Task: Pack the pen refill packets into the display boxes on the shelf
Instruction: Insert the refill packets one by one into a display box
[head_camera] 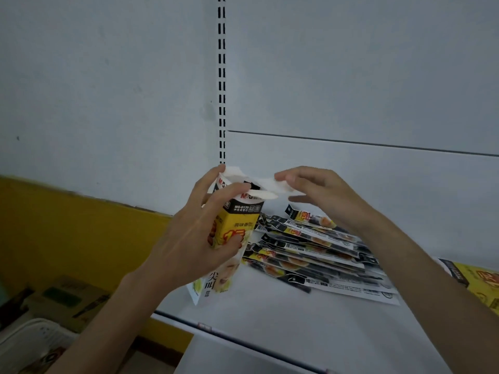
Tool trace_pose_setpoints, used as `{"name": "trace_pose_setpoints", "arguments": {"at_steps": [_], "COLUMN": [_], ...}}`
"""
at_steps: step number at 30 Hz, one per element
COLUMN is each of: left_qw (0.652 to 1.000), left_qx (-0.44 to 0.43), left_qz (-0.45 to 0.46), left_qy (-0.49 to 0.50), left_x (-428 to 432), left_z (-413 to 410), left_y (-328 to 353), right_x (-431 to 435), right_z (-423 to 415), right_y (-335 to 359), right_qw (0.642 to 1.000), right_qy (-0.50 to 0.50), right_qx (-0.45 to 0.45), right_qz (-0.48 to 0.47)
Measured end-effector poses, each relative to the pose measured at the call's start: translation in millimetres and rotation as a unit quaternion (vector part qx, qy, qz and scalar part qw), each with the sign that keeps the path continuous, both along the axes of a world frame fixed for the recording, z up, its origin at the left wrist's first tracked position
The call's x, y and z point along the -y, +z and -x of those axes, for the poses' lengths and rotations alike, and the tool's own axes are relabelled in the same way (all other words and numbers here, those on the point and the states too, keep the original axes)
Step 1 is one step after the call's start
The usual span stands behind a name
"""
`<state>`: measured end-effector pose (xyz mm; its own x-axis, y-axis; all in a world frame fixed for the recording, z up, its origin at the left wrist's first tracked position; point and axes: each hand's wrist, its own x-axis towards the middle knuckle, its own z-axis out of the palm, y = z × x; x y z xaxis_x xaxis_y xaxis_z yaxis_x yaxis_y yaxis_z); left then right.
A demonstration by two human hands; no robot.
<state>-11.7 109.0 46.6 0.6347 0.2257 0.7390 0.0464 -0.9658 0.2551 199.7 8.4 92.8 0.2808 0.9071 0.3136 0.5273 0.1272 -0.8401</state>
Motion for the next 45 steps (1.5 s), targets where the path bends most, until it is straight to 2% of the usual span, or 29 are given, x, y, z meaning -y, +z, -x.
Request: {"name": "trace_pose_setpoints", "arguments": {"at_steps": [1,2,4,5,7,11,14,16,20,22,26,30,33,35,37,39,42,45], "left_qw": [1.0,1.0,0.999,0.999,0.999,0.999,0.999,0.999,0.998,0.998,0.998,0.998,0.998,0.998,0.998,0.998,0.996,0.995], "left_qx": [0.0,-0.002,-0.004,-0.002,0.002,0.0,0.001,0.006,-0.001,-0.005,-0.016,-0.014,-0.008,-0.01,-0.016,-0.022,-0.029,-0.03], "left_qz": [0.001,0.003,0.013,0.017,0.023,0.019,0.024,0.024,0.038,0.019,-0.01,0.002,0.019,0.002,-0.013,-0.021,-0.034,-0.044], "left_qy": [0.009,0.019,0.033,0.035,0.035,0.034,0.034,0.04,0.053,0.059,0.066,0.065,0.063,0.063,0.059,0.062,0.072,0.08], "left_x": [-0.4,-0.5,-0.7,-0.7,0.9,2.9,4.5,5.8,10.1,11.9,14.3,12.1,11.8,12.9,13.6,15.2,17.8,19.1], "left_z": [0.6,0.9,0.4,-0.3,-2.0,-5.2,-6.4,-6.6,-8.1,-10.2,-13.0,-12.9,-9.8,-7.0,-5.1,-4.1,-4.3,-5.4], "left_y": [-0.2,-0.8,-3.3,-5.0,-8.4,-10.7,-9.9,-10.8,-12.2,-12.7,-12.3,-10.7,-8.8,-7.9,-7.2,-5.6,-5.0,-5.4], "right_x": [-0.8,-0.9,-1.1,-1.3,-1.8,-2.3,0.3,3.9,9.2,11.2,19.3,32.5,40.8,42.8,43.1,40.6,27.3,13.6], "right_z": [-7.2,-16.1,-33.9,-39.9,-44.4,-40.5,-39.2,-38.0,-37.6,-41.8,-46.7,-35.2,-17.3,-6.4,3.0,14.4,34.9,45.5], "right_y": [-10.0,-20.8,-44.7,-56.4,-72.8,-71.7,-69.3,-70.4,-70.4,-66.0,-38.9,7.6,42.2,62.1,78.3,87.9,86.9,74.4], "right_qw": [0.999,0.995,0.953,0.926,0.892,0.892,0.873,0.873,0.859,0.865,0.916,0.971,0.994,0.994,0.971,0.942,0.939,0.968], "right_qy": [-0.033,-0.072,-0.121,-0.123,-0.125,-0.146,-0.126,-0.12,-0.146,-0.149,-0.122,-0.067,-0.05,-0.076,-0.094,-0.094,-0.074,-0.057], "right_qx": [0.006,0.064,0.242,0.302,0.362,0.369,0.405,0.402,0.42,0.389,0.275,0.146,0.074,0.03,-0.027,-0.076,-0.11,-0.103], "right_qz": [0.002,0.025,0.135,0.192,0.24,0.215,0.242,0.249,0.255,0.278,0.264,0.176,0.062,-0.072,-0.218,-0.313,-0.317,-0.223]}}
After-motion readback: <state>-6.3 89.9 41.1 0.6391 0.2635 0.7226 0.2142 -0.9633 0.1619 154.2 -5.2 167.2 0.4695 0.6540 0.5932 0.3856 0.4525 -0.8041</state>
